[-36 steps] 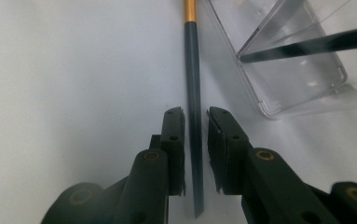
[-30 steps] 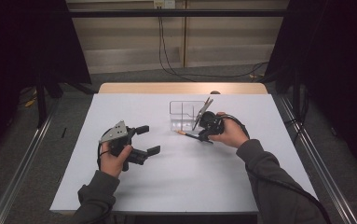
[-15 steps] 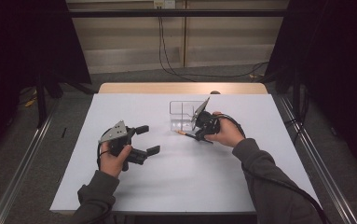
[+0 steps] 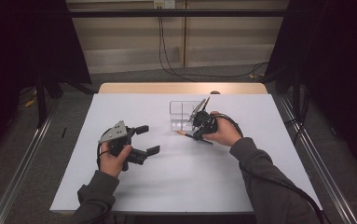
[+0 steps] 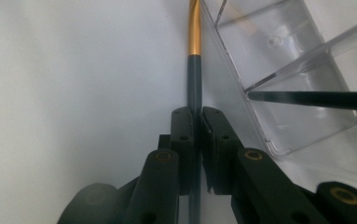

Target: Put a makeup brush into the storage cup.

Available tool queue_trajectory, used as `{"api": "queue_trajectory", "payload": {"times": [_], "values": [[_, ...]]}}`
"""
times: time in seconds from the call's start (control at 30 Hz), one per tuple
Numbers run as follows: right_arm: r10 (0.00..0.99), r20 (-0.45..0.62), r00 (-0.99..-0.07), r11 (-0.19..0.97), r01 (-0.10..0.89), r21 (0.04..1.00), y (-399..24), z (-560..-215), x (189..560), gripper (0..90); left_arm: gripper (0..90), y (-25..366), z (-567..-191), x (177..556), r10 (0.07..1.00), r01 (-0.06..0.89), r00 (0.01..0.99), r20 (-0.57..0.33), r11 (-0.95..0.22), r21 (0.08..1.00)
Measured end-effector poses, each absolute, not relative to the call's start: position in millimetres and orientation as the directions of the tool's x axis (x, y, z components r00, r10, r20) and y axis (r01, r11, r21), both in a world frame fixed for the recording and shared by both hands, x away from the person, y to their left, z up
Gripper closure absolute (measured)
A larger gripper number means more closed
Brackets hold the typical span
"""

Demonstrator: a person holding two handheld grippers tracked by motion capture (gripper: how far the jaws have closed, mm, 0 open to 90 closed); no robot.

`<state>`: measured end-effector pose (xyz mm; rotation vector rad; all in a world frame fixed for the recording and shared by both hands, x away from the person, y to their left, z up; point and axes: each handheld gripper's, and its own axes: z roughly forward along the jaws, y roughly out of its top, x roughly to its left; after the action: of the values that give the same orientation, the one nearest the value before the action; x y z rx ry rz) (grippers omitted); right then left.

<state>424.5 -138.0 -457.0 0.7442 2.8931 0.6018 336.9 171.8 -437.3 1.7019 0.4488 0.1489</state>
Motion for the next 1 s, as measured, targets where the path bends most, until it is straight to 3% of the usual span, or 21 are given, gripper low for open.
{"api": "queue_trajectory", "payload": {"times": [0.6,1.0], "values": [[0.486,0.000,-0.874,0.815,0.454,0.359,-157,-455,410,83.2,3.7,168,-437,337,0.371,0.205,0.917,-0.147,-0.122,0.971],[0.477,0.000,-0.879,0.821,0.445,0.357,-151,-454,416,78.3,3.7,169,-438,337,0.376,0.205,0.915,-0.145,-0.126,0.971]]}}
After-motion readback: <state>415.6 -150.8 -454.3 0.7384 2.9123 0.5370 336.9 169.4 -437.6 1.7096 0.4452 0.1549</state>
